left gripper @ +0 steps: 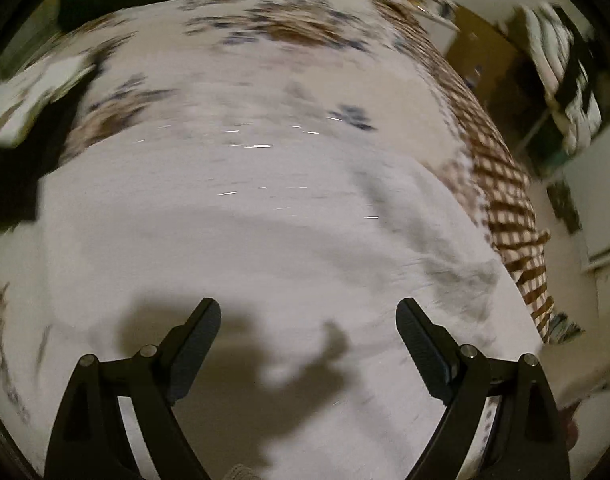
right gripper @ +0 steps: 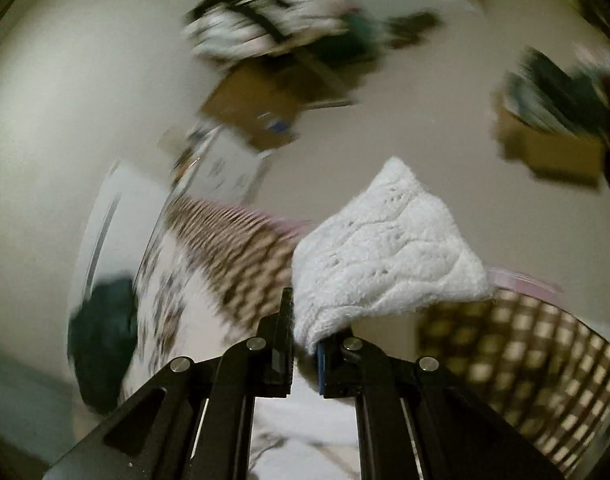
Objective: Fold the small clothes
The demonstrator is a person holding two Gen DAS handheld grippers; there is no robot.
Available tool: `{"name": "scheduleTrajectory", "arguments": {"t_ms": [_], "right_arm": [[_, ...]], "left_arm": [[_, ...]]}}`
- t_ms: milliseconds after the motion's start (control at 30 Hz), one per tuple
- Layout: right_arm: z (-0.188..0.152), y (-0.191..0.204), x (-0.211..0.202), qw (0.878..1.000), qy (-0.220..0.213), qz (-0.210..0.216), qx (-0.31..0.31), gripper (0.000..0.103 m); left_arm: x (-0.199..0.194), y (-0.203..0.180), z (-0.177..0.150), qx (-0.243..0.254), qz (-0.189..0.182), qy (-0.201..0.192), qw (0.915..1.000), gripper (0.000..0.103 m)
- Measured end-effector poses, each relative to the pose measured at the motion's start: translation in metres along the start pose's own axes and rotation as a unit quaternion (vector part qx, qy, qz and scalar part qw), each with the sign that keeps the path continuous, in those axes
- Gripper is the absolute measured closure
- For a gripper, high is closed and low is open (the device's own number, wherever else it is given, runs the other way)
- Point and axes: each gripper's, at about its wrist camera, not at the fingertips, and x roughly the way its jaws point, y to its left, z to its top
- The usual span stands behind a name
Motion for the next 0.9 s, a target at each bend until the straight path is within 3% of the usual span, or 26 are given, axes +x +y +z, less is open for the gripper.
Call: {"name": "scheduleTrajectory", "arguments": {"t_ms": [100,200,267,433,567,667,733,800,833,867,900], "right_arm": [[-0.033,0.087,0.019,0.995,0.024,0.026,-0.093,0.094],[-0.093,0.168,0.046,0.980,0.051,0.049,-0.188,0.094],[-0.147,0.216,0.068,0.963,0.077,0.061,-0.251,0.094],[-0.313,0.293,0.117,0.902,0.149,0.076,-0.399,0.094],[-0.445,0.311,0.145,0.844,0.209,0.082,-0.487,0.094],[-0.505,0.311,0.166,0.808,0.248,0.071,-0.530,0.094],[-0.534,0.304,0.179,0.791,0.288,0.043,-0.538,0.089],[-0.536,0.298,0.180,0.795,0.316,0.046,-0.516,0.069],[-0.528,0.296,0.178,0.801,0.331,0.056,-0.495,0.040],[-0.515,0.291,0.170,0.814,0.344,0.073,-0.463,0.023],[-0.496,0.287,0.160,0.827,0.348,0.087,-0.433,0.020]], "left_arm": [[-0.025,0.054,-0.010,-0.041,0.008,-0.012,0.9990,0.013],[-0.044,0.111,-0.024,-0.086,0.023,-0.023,0.9958,0.013],[-0.049,0.155,-0.036,-0.117,0.036,-0.021,0.9923,0.013],[-0.053,0.241,-0.059,-0.173,0.060,-0.009,0.9830,0.013],[-0.055,0.288,-0.072,-0.196,0.077,-0.010,0.9776,0.013],[-0.054,0.312,-0.076,-0.208,0.075,-0.007,0.9752,0.013],[-0.055,0.321,-0.074,-0.209,0.068,-0.006,0.9754,0.013],[-0.058,0.324,-0.066,-0.205,0.056,-0.011,0.9770,0.013],[-0.058,0.323,-0.063,-0.202,0.051,-0.014,0.9780,0.013],[-0.059,0.322,-0.059,-0.198,0.044,-0.018,0.9791,0.013],[-0.058,0.317,-0.052,-0.192,0.037,-0.021,0.9805,0.013]]}}
